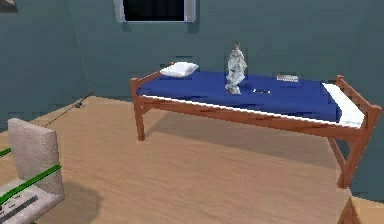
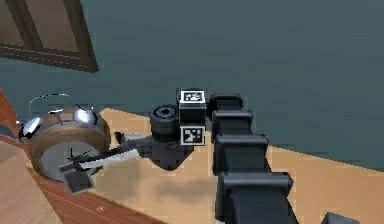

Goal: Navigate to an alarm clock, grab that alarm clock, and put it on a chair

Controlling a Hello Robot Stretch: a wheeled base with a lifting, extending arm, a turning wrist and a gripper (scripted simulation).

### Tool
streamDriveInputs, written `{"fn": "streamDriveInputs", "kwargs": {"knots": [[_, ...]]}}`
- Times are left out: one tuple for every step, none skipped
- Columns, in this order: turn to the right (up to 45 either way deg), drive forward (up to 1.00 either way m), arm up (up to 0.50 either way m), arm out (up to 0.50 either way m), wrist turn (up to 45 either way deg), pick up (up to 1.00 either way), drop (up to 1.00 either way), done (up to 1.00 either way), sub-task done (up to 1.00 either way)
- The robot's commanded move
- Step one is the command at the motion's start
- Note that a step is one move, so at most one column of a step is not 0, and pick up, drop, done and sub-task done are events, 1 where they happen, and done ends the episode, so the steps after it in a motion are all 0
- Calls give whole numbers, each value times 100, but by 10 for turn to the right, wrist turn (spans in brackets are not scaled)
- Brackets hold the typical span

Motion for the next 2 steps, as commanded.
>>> {"fn": "streamDriveInputs", "kwargs": {"knots": [[0, 0, 0, 0, -450, 0, 0, 0, 0], [0, 0, 0, 0, -270, 0, 0, 0, 0]]}}
